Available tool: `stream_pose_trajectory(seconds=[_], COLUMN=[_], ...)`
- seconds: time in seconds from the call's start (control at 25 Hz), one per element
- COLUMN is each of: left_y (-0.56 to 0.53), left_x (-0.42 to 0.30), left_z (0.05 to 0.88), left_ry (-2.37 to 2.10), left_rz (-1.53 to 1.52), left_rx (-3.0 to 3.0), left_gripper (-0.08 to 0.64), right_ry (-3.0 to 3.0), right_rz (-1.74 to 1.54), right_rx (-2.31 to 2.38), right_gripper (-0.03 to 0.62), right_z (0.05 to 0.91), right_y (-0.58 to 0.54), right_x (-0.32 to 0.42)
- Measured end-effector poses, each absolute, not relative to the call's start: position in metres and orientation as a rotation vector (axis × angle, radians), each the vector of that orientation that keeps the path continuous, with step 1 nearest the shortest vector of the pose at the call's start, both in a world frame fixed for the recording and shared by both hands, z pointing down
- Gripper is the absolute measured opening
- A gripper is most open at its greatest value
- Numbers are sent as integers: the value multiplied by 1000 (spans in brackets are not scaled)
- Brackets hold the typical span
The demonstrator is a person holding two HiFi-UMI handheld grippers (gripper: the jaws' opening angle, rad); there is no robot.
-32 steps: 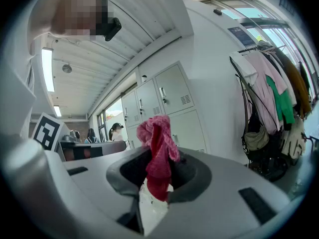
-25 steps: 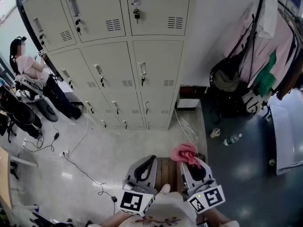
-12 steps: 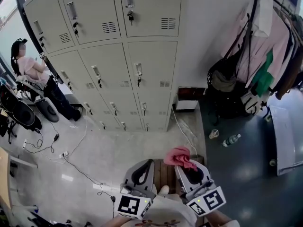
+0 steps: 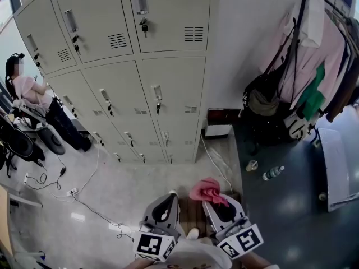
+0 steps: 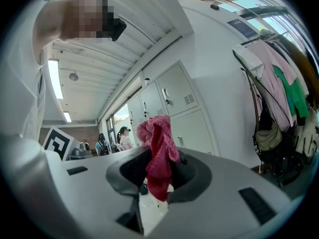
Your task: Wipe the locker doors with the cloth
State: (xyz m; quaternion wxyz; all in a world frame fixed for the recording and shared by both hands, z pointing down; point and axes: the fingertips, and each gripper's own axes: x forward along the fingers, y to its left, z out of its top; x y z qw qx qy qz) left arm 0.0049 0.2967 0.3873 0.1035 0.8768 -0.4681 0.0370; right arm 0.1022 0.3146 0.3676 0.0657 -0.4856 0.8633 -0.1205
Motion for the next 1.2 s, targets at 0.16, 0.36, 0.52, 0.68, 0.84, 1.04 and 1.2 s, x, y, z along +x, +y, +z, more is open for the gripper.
stream_pose_trajectory(seconds=[0.16, 0.36, 0.52, 0.68, 0.84, 1.04, 1.2], left_y=[232, 147, 94, 50, 18, -6, -18], left_x=[0, -25, -41, -48, -43, -33, -32], left_z=[390, 382, 372, 370, 367, 364, 361], left_ry=[-1363, -1388, -1384, -1351, -1328, -1341, -1394], left_rz=[122, 91, 54, 47, 23, 20, 12], left_rx=[2609, 2605, 2591, 2617, 2620, 2617, 2574], left_gripper=[5, 6, 5, 5, 5, 6, 5], right_ry=[2604, 2603, 2624, 2608, 2611, 2622, 2670], right_rz=[-366, -374, -359, -330, -318, -349, -334], right_rx=[-1485, -1498, -1513, -1542, -1560, -1541, -1482], right_gripper=[104, 104, 106, 106, 106, 106, 106], right_z=[373, 372, 363, 353, 349, 353, 351], right_y=[247, 156, 101, 61, 32, 2, -15], right_x=[97, 79, 63, 56, 59, 63, 61])
